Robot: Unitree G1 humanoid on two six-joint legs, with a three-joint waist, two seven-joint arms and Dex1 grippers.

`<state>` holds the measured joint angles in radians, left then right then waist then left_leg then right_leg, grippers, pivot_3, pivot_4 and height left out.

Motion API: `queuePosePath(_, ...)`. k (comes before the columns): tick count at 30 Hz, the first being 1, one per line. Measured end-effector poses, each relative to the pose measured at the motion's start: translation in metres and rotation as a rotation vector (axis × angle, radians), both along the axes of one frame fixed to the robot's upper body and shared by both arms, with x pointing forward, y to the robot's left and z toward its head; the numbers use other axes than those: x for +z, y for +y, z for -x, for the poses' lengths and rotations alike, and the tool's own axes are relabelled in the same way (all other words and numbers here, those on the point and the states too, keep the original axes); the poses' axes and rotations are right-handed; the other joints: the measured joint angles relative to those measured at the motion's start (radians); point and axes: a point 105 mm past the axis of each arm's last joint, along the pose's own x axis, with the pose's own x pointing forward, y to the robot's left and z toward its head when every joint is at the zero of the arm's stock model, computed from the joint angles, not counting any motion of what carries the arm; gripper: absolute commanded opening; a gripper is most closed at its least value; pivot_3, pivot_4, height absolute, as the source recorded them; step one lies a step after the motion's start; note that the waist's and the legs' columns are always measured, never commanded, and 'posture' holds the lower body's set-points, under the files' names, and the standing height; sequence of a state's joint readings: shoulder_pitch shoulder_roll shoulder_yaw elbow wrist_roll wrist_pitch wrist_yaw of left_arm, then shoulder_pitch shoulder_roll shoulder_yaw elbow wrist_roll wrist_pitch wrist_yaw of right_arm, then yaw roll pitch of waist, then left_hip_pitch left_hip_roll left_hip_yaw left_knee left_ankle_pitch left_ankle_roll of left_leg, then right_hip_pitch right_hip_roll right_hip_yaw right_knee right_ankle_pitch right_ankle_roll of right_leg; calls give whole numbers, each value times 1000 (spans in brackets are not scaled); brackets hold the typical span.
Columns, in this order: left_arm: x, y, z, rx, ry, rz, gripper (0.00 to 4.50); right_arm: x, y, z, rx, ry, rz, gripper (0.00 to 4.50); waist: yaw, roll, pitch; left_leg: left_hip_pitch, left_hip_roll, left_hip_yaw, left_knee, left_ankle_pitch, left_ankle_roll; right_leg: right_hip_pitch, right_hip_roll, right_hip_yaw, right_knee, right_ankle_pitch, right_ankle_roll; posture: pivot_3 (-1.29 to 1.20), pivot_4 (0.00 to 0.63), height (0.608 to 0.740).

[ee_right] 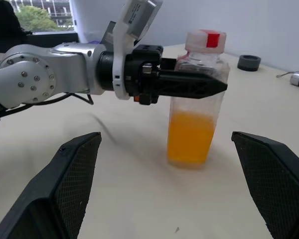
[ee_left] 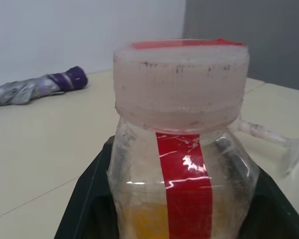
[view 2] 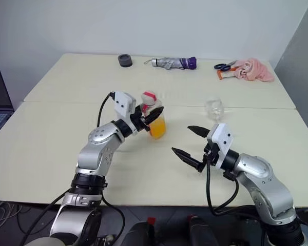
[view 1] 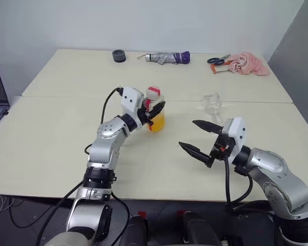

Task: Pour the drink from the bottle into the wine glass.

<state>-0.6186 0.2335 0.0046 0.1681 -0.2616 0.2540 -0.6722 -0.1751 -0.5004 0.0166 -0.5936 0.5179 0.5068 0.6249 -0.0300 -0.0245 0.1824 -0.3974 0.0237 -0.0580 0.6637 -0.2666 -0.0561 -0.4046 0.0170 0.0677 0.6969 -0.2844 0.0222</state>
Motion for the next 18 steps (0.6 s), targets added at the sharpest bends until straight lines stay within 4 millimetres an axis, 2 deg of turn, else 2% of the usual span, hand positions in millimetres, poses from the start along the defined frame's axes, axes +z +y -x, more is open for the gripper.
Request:
queuePosePath(5, 3, -21, 15, -204, 0, 5, 1919, 10, -2, -1, -24, 23, -31, 4500, -1, 0, 0, 0, -1, 0, 0, 0, 0, 0, 0, 0, 0, 0, 0, 0, 150, 740)
queuePosePath(11, -1, -43, 30, -445, 35, -22, 1918, 27, 9, -6, -10, 34, -47, 4500, -2, 0, 0, 0, 0, 0, 0, 0, 0, 0, 1, 0, 0, 0, 0, 0, 150, 740)
queuePosePath(14, -4, -47, 35, -527, 28, -54, 1913, 33, 16, -9, -9, 25, -55, 4500, -2, 0, 0, 0, 0, 0, 0, 0, 0, 0, 1, 0, 0, 0, 0, 0, 150, 740)
queuePosePath(18, -7, -44, 34, -553, 19, -70, 1902, 34, 25, -13, -11, 18, -44, 4500, -3, 0, 0, 0, 0, 0, 0, 0, 0, -1, 1, 0, 0, 0, 0, 0, 150, 740)
